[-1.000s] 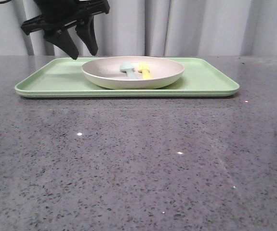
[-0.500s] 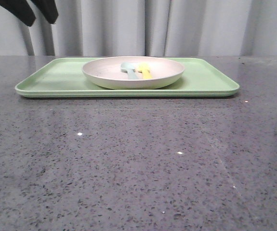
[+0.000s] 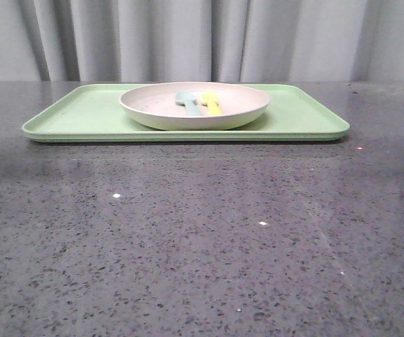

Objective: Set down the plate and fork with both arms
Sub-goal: 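Raise the left gripper away from the plate, then lower the right gripper onto the yellow fork and close on it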

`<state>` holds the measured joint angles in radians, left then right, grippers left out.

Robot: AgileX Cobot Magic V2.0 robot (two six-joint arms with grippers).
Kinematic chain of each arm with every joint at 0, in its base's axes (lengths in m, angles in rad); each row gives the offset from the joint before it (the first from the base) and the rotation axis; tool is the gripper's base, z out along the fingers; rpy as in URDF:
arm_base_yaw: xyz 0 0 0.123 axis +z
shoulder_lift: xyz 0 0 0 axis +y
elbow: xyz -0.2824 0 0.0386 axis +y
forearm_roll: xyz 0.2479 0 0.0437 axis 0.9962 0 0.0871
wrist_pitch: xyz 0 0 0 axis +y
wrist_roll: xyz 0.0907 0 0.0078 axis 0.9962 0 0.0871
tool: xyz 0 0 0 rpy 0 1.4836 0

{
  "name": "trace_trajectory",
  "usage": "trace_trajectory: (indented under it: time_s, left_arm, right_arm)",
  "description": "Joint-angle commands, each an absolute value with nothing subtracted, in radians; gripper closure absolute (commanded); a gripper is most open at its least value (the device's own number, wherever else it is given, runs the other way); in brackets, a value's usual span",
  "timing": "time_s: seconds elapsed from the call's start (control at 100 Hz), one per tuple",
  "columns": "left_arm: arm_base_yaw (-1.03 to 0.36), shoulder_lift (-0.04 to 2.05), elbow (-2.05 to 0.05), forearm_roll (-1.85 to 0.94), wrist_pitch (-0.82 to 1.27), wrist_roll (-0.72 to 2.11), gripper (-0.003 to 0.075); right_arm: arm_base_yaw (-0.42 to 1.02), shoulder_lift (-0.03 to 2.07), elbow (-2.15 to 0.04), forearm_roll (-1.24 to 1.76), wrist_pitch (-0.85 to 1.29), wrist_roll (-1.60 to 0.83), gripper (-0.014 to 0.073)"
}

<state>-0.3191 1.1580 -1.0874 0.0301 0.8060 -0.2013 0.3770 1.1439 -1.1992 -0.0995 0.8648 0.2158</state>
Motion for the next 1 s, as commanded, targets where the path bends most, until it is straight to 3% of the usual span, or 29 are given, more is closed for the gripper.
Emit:
trace_trajectory:
  time_s: [0.0,0.57,0.99]
  left_arm:
    - [-0.315,1.076,-1.067,0.035,0.735,-0.215,0.0408]
    - [-0.315,0.815,-0.835,0.036,0.7,-0.216,0.0408]
    - [-0.315,0.806,-0.827,0.036,0.713,-0.216,0.0408]
  right_arm:
    - [0.412,1.211,-1.305,-0.103,0.842,0.201,0.0118]
    - [0.485,1.735,-1.842,-0.025,1.013,0.201,0.0118]
    - [0.485,1.985,-2.029,0.059,1.085,0.201,0.0118]
